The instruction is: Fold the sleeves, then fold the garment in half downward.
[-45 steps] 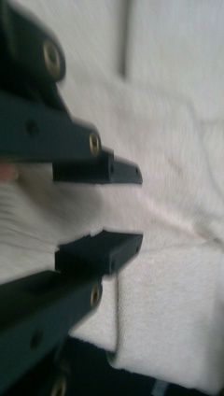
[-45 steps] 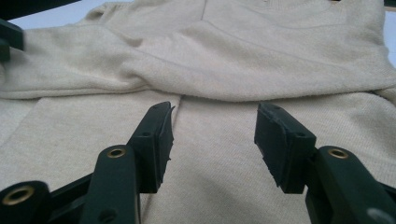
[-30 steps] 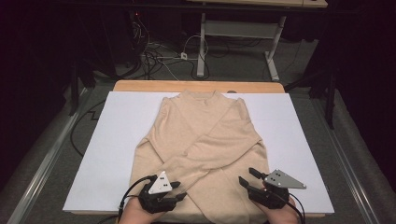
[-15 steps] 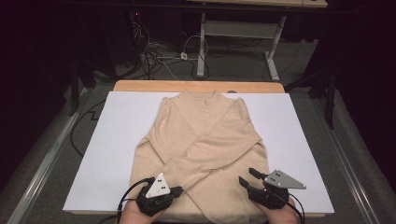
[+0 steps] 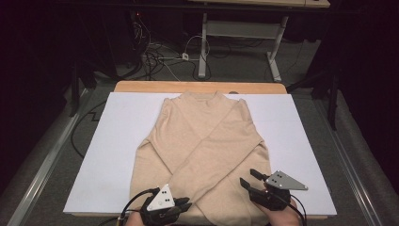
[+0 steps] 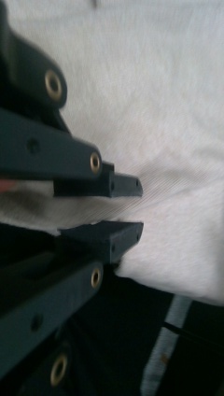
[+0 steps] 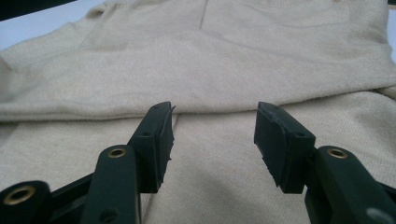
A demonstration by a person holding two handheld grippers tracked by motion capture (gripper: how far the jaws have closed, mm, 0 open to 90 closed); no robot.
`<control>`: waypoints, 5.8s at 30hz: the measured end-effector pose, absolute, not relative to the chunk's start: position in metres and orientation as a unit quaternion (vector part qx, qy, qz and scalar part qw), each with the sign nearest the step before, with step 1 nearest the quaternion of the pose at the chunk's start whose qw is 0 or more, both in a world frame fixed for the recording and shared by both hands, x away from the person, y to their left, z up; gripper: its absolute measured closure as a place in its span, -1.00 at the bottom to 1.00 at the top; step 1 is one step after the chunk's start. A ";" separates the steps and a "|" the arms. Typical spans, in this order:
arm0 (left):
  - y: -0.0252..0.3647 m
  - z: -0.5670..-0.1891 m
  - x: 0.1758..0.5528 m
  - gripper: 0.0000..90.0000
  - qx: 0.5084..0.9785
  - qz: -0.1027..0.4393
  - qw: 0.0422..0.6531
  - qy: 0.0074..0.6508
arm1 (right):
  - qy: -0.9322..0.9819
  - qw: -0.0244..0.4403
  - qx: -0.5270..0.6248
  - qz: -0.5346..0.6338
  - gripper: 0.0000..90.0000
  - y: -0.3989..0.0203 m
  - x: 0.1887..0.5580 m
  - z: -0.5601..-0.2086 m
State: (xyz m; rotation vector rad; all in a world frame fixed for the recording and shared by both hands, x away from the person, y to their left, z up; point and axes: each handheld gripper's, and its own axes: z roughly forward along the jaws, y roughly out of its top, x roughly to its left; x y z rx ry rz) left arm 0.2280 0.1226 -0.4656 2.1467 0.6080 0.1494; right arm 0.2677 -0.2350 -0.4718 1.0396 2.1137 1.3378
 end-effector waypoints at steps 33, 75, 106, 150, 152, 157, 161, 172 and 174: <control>0.168 -0.481 0.222 0.82 0.851 0.089 0.399 0.328 | 0.833 0.161 0.357 0.392 0.33 -0.187 0.325 -0.478; 0.222 -0.470 0.299 -1.00 0.790 0.165 0.391 0.442 | 0.770 0.206 0.388 0.463 -0.82 -0.247 0.301 -0.464; 0.245 -0.486 0.335 -0.64 0.798 0.153 0.338 0.475 | 0.740 0.256 0.470 0.408 -0.61 -0.283 0.294 -0.470; 0.242 -0.484 0.294 0.82 0.826 0.150 0.355 0.412 | 0.760 0.219 0.469 0.393 0.96 -0.299 0.301 -0.474; 0.244 -0.484 0.290 0.83 0.826 0.145 0.358 0.411 | 0.762 0.217 0.466 0.394 0.96 -0.301 0.295 -0.474; 0.242 -0.480 0.277 0.82 0.836 0.143 0.351 0.396 | 0.763 0.214 0.463 0.398 0.95 -0.306 0.280 -0.474; 0.241 -0.476 0.264 0.82 0.840 0.143 0.355 0.383 | 0.762 0.213 0.461 0.401 0.95 -0.309 0.268 -0.473; 0.245 -0.480 0.243 0.82 0.838 0.138 0.371 0.376 | 0.758 0.208 0.461 0.412 0.95 -0.314 0.245 -0.474; 0.245 -0.479 0.244 0.82 0.835 0.138 0.374 0.379 | 0.759 0.209 0.459 0.412 0.95 -0.313 0.245 -0.474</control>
